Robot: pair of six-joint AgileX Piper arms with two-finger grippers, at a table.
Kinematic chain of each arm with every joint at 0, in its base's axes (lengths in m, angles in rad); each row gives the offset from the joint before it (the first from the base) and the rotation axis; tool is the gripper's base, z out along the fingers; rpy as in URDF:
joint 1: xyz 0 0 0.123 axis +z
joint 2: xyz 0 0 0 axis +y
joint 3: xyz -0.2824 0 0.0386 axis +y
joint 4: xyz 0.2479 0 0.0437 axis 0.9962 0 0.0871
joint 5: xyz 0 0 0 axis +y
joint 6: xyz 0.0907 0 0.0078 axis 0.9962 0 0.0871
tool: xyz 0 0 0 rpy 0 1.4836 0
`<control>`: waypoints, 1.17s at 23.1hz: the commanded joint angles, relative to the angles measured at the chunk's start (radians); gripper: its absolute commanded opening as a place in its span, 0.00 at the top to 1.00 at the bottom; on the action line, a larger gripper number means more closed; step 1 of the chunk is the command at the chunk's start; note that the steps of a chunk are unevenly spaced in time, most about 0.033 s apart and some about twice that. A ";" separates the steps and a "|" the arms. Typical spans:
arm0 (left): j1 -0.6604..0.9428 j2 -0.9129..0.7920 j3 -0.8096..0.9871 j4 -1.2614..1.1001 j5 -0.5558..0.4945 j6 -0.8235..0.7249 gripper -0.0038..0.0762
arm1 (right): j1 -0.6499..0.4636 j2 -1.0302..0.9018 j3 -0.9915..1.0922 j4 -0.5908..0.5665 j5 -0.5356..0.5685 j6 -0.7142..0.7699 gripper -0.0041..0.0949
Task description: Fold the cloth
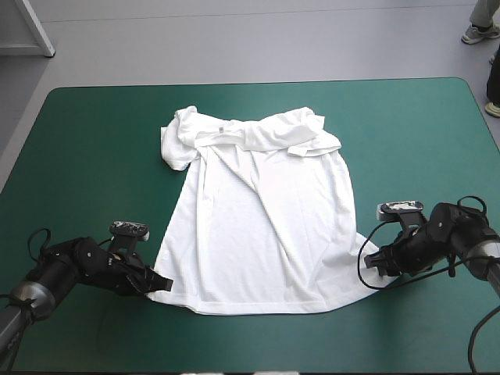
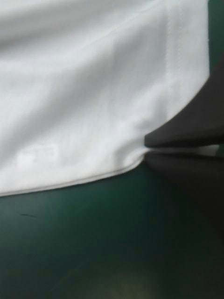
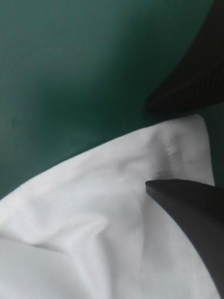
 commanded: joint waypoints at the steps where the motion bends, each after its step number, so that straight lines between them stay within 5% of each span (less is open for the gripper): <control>1: -0.003 0.009 0.008 -0.018 -0.018 0.000 0.93 | 0.000 0.008 -0.019 0.015 -0.001 -0.010 0.57; 7: -0.003 0.009 0.008 -0.022 -0.063 0.000 0.93 | 0.000 0.011 -0.019 0.050 0.026 -0.046 0.97; 16: -0.003 -0.106 -0.108 -0.062 -0.182 0.015 0.93 | 0.000 -0.172 -0.163 0.179 -0.137 -0.175 0.97; 27: -0.003 -0.128 -0.890 -0.062 -0.416 0.086 0.93 | 0.000 -0.214 -0.883 0.231 -0.264 -0.222 0.97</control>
